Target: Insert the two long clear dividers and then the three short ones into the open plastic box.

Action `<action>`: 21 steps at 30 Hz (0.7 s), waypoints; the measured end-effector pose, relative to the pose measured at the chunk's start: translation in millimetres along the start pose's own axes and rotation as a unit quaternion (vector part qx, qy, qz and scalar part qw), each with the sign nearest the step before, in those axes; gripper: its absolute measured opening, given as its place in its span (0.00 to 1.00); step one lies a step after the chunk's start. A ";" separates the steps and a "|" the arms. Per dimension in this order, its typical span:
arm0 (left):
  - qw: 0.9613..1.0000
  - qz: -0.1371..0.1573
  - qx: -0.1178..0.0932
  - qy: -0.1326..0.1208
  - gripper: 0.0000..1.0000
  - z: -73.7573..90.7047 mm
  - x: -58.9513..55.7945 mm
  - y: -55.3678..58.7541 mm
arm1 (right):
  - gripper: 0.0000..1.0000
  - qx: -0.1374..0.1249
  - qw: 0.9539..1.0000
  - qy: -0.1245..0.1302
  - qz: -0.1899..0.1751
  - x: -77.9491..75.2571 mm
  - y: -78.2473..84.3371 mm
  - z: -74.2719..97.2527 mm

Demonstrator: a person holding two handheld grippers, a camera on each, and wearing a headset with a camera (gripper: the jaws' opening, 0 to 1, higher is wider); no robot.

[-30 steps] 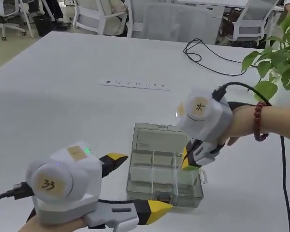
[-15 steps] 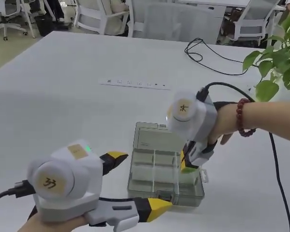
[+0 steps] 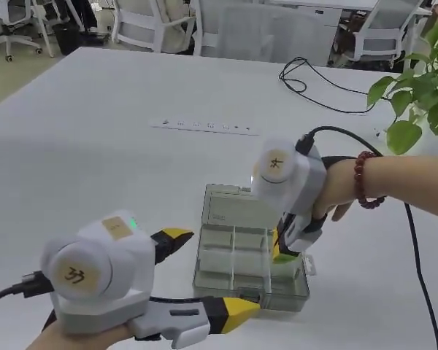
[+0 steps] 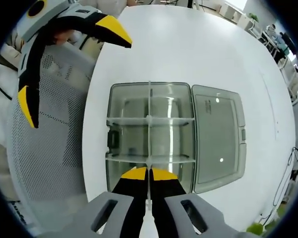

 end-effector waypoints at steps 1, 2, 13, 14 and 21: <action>1.000 -0.001 0.000 0.000 0.80 0.1 0.0 -0.1 | 0.02 0.001 1.000 0.000 0.003 -0.2 0.5 -1.4; 1.000 -0.001 0.000 0.000 0.80 0.2 0.0 -0.2 | 0.02 0.001 1.000 0.000 0.002 0.1 0.5 -1.9; 1.000 -0.001 0.002 -0.003 0.79 0.8 1.5 0.3 | 0.02 0.000 1.000 0.000 -0.010 -1.3 5.9 -14.2; 1.000 -0.001 0.002 -0.003 0.79 0.6 1.5 0.4 | 0.02 -0.001 1.000 0.000 -0.011 -1.8 6.7 -14.9; 1.000 -0.001 0.006 -0.005 0.79 0.7 2.0 1.4 | 0.02 -0.001 1.000 -0.001 -0.012 -1.8 8.8 -22.9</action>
Point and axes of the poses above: the centre of the closed fingertips' face, and the gripper's own axes: z roughly backward along the fingers, x roughly to its left, y roughly out of its underside, the point moved 8 cm from there along z, roughly backward along the fingers, and after that the axes turned 8 degrees about -x, right-handed, at the moved point
